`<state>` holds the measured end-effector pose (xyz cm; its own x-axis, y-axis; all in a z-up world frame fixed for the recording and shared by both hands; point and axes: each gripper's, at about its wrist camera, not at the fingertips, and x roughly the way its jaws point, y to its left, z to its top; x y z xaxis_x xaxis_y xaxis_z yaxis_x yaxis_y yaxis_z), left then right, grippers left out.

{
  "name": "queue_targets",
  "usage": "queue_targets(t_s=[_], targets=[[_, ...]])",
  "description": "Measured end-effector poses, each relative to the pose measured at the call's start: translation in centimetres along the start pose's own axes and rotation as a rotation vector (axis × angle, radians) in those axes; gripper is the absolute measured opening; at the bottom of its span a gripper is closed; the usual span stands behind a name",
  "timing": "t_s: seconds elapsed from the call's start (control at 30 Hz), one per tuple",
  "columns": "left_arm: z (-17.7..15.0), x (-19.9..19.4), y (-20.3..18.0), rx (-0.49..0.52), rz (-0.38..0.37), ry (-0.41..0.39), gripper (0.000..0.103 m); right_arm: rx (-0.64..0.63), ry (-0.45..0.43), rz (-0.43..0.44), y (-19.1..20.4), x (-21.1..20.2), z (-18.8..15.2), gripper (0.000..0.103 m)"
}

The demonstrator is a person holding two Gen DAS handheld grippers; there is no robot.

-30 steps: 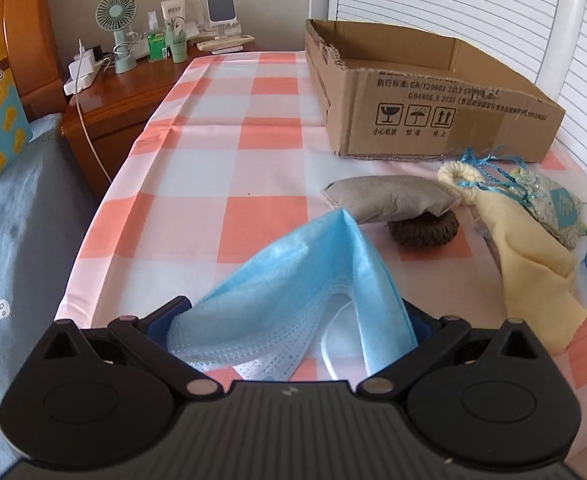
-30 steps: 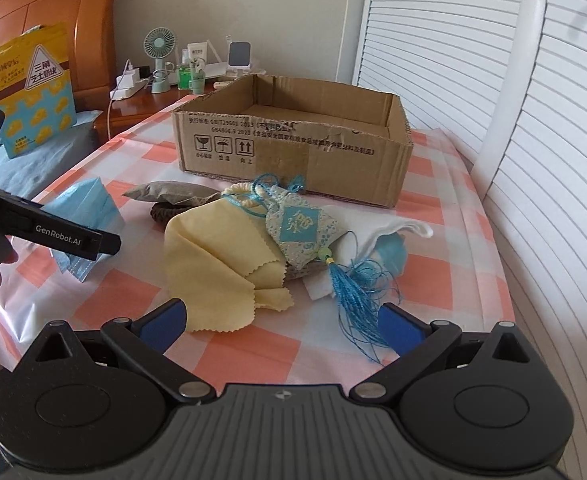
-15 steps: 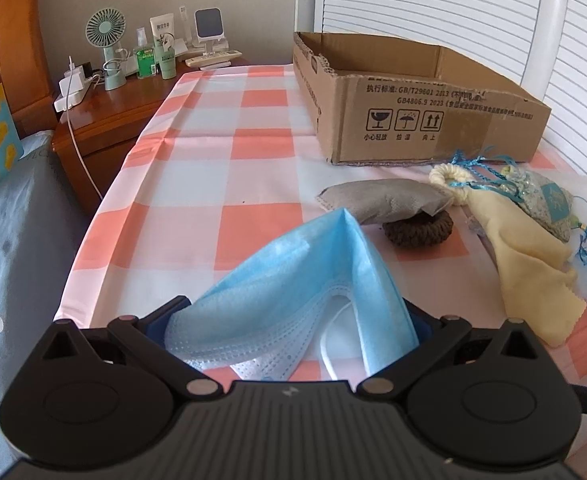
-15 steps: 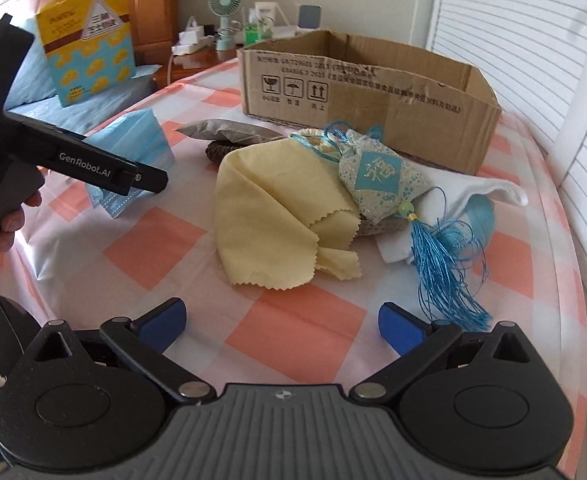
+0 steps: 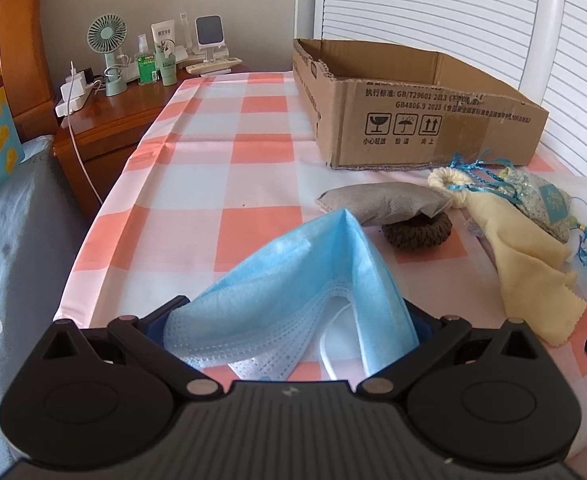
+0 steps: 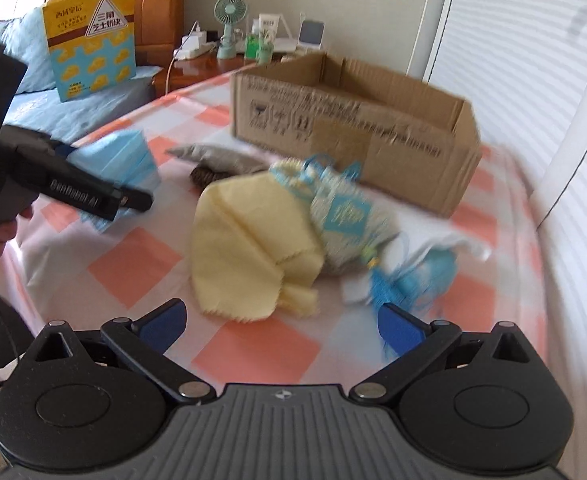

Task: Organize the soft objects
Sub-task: 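Close the left tool on the blue mask while the right tool grasps the blue sachet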

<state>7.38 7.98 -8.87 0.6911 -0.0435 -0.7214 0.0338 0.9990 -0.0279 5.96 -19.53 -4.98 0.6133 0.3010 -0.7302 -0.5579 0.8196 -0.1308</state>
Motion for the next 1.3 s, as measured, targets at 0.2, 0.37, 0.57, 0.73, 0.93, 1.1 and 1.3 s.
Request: queue_targets(t_s=[0.2,0.37,0.57,0.73,0.93,1.1,1.3], targets=[[-0.1,-0.1,0.0,-0.001,0.001,-0.006,0.103,-0.046,-0.053,-0.090,-2.5,0.4,3.3,0.100],[0.0,-0.1,-0.1,0.000,0.000,0.001,0.103,-0.156,-0.029,-0.124,-2.6,2.3,4.8,0.086],[0.2,-0.1,0.0,0.001,-0.001,0.009,0.103,-0.253,0.013,-0.101,-1.9,4.3,5.4,0.074],[0.3,0.0,0.1,0.010,-0.009,0.006,0.103,-0.259,0.034,-0.073,-2.0,5.3,5.4,0.069],[0.5,-0.2,-0.2,0.057,0.016,-0.004,0.102,-0.272,0.034,-0.043,-2.1,5.4,5.4,0.063],[0.7,-1.0,-0.4,0.088,0.009,-0.043,0.095,-0.270,0.044,-0.008,-2.1,5.4,5.5,0.050],[1.0,-1.9,-0.3,0.120,-0.016,-0.054,0.055,-0.265,0.047,-0.012,-1.9,5.2,5.4,0.042]])
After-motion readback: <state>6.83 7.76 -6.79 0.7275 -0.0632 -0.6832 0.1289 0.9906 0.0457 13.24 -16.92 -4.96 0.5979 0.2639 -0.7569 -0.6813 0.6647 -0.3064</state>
